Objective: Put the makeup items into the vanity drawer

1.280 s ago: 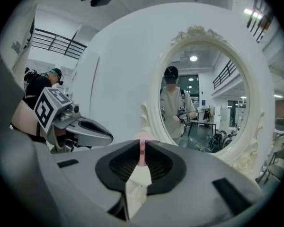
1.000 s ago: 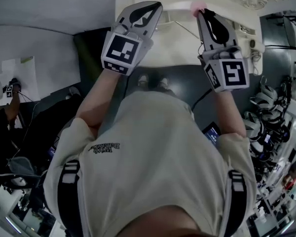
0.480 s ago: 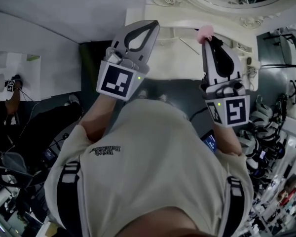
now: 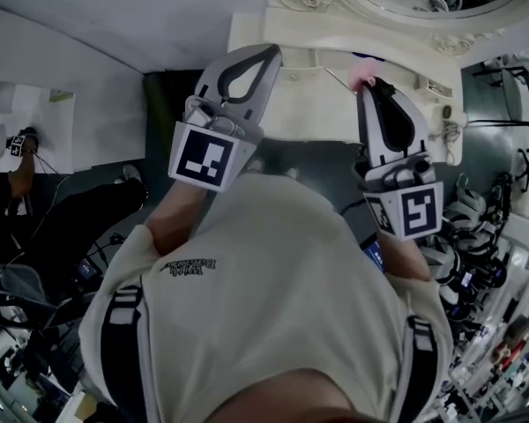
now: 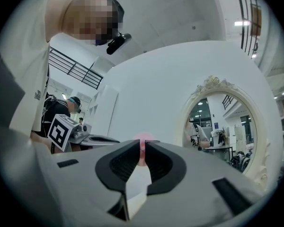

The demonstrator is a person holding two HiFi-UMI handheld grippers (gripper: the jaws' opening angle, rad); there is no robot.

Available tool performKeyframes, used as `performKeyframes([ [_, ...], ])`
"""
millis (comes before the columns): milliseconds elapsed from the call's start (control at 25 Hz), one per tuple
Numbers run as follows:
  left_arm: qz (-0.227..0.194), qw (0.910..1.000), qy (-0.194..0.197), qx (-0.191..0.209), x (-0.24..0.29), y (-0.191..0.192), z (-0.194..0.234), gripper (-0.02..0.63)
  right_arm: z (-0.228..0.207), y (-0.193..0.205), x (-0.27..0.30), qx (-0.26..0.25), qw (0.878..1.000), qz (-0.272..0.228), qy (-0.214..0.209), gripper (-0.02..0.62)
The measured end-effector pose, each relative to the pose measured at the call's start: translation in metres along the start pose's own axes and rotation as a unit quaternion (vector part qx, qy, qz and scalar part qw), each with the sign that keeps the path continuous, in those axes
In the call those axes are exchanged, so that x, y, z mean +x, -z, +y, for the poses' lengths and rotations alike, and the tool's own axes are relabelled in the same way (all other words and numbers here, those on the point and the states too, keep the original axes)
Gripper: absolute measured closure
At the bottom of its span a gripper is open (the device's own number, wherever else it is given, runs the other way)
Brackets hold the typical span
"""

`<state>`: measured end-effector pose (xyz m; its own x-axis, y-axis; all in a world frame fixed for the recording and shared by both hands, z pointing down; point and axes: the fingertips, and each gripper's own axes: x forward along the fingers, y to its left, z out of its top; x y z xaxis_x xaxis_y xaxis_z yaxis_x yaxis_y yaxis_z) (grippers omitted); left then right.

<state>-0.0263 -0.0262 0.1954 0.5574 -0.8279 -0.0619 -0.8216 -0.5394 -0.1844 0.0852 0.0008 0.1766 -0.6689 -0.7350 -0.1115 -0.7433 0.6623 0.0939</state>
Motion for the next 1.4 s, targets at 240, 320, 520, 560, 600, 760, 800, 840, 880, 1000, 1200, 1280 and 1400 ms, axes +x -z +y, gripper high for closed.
performKeyframes([
  [240, 0.009, 0.9999, -0.005, -0.006, -0.005, 0.005, 0.002, 0.592, 0.004, 0.004, 0.003, 0.007, 1.000, 0.003, -0.010, 0.558],
  [320, 0.012, 0.9999, -0.008, -0.007, -0.007, 0.004, 0.006, 0.592, 0.006, 0.003, 0.006, 0.007, 1.000, 0.004, -0.013, 0.558],
  [520, 0.025, 0.9996, -0.014, -0.007, -0.011, 0.008, 0.015, 0.592, 0.007, 0.003, 0.020, 0.013, 1.000, 0.009, -0.025, 0.558],
  [560, 0.026, 0.9995, -0.016, -0.005, -0.011, 0.008, 0.018, 0.592, 0.008, 0.002, 0.024, 0.015, 0.999, 0.010, -0.027, 0.558],
  [600, 0.029, 0.9994, -0.018, -0.003, -0.011, 0.008, 0.021, 0.592, 0.008, 0.002, 0.027, 0.017, 0.999, 0.012, -0.028, 0.558],
  [760, 0.042, 0.9988, -0.025, -0.005, -0.008, 0.012, 0.034, 0.592, 0.008, 0.005, 0.043, 0.017, 0.999, 0.020, -0.034, 0.558],
  [800, 0.045, 0.9986, -0.026, -0.007, -0.006, 0.014, 0.037, 0.592, 0.007, 0.007, 0.048, 0.017, 0.999, 0.022, -0.036, 0.558],
  [840, 0.048, 0.9984, -0.027, -0.010, -0.004, 0.017, 0.041, 0.592, 0.006, 0.009, 0.054, 0.016, 0.999, 0.026, -0.038, 0.558],
  [880, 0.051, 0.9982, -0.027, -0.012, -0.001, 0.021, 0.044, 0.592, 0.005, 0.013, 0.060, 0.017, 0.999, 0.030, -0.040, 0.558],
  [1000, 0.059, 0.9977, -0.026, -0.019, 0.008, 0.033, 0.053, 0.592, 0.000, 0.028, 0.078, 0.031, 0.997, 0.046, -0.044, 0.558],
  [1200, 0.081, 0.9962, -0.018, -0.026, 0.026, 0.065, 0.063, 0.592, -0.011, 0.063, 0.103, 0.046, 0.995, 0.081, -0.042, 0.558],
  [1280, 0.091, 0.9951, -0.018, -0.036, 0.032, 0.083, 0.066, 0.592, -0.015, 0.082, 0.111, 0.051, 0.993, 0.097, -0.040, 0.558],
  [1400, 0.112, 0.9924, -0.020, -0.048, 0.041, 0.110, 0.071, 0.592, -0.021, 0.108, 0.125, 0.057, 0.991, 0.116, -0.036, 0.558],
])
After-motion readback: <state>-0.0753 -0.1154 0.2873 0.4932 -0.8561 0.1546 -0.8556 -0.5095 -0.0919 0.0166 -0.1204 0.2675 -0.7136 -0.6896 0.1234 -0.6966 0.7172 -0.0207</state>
